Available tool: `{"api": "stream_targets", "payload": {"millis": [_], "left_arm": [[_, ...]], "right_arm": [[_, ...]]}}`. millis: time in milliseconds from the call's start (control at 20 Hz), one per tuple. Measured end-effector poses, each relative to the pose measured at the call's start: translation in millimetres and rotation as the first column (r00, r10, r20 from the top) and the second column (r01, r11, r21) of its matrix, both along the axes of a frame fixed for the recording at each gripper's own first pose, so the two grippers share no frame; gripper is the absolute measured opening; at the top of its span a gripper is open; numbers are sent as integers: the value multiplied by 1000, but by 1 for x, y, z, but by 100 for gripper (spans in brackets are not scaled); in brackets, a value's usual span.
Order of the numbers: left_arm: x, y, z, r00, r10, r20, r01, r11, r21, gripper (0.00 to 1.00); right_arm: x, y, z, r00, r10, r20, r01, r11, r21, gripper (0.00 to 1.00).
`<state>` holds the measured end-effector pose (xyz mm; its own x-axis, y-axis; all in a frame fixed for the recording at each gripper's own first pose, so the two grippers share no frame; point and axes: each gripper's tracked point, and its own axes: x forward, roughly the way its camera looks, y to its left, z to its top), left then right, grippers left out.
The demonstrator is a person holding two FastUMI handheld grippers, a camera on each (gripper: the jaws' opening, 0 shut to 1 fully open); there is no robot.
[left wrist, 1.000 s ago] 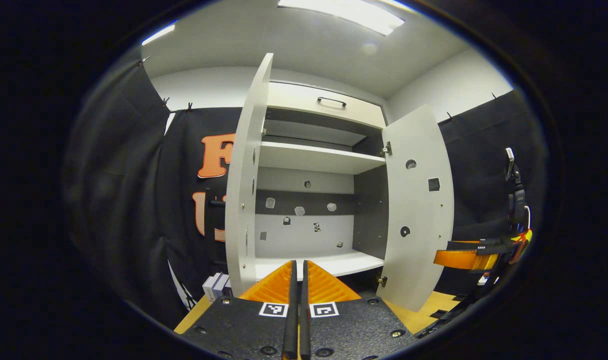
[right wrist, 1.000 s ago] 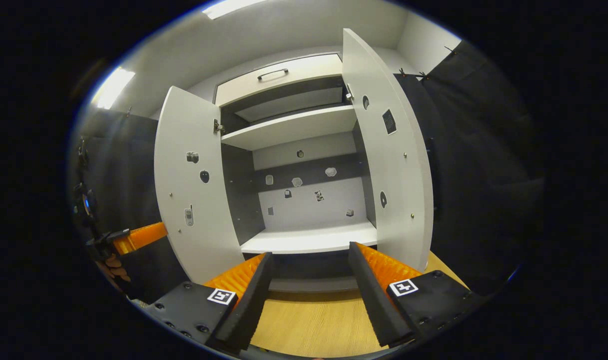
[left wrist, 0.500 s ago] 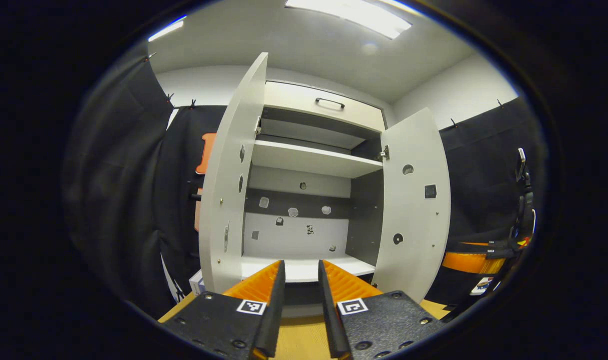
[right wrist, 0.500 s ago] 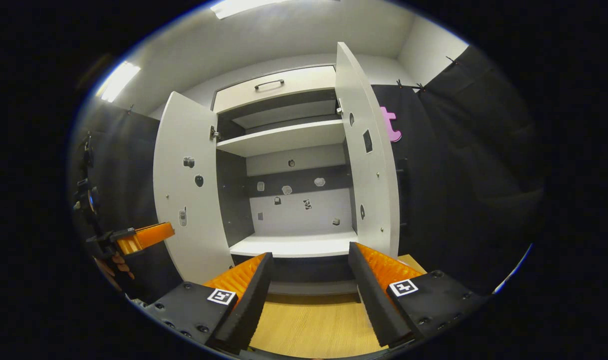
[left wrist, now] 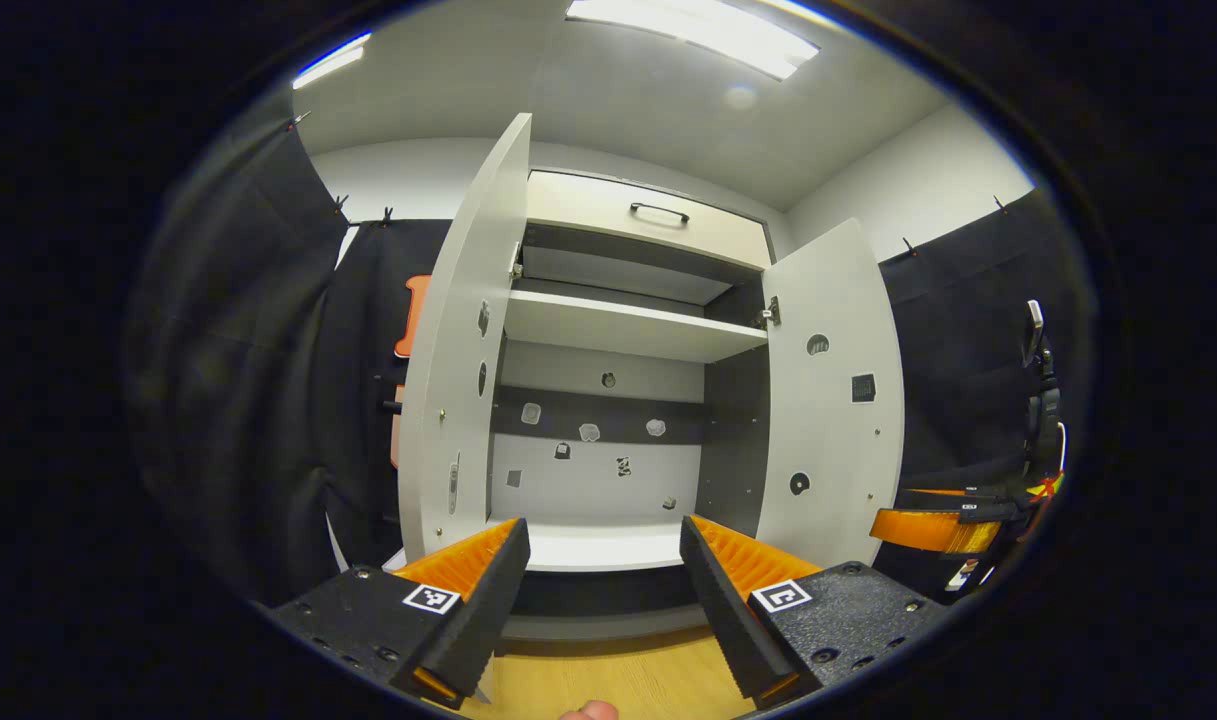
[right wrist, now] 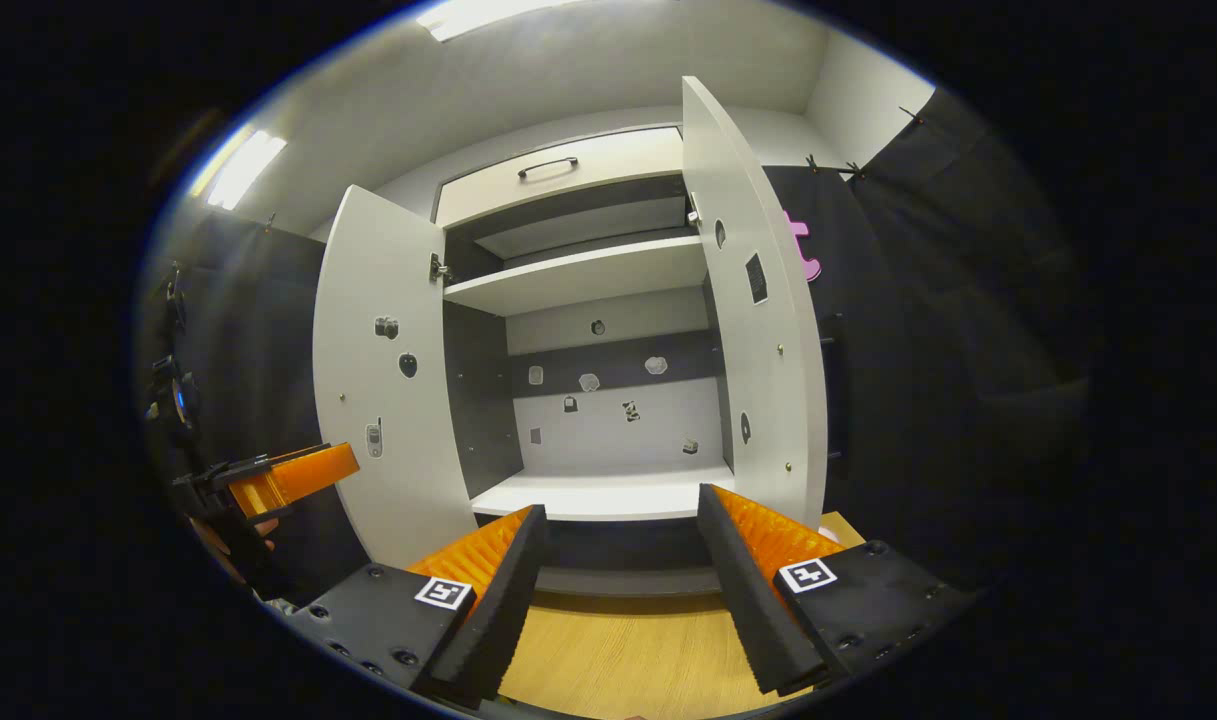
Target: Open the right door of the double-door shoe cabinet with the right hand, and open the left door with the left hand.
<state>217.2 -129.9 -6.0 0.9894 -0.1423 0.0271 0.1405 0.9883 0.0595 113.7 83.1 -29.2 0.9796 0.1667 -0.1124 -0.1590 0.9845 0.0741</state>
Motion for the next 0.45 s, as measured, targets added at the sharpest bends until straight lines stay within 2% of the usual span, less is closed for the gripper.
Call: {"api": "stream_targets", "payload": {"millis": [50,450], "left_arm": [[0,2,0,1000,4,4,-4,1000,9,92],[2,12,2,999,29,14,-30,999,20,92]], "right_arm": [[1,1,-1,1000,3,0,-3,1000,1,96],[2,5,-1,1000,-10,2,10,1000,4,96]]}}
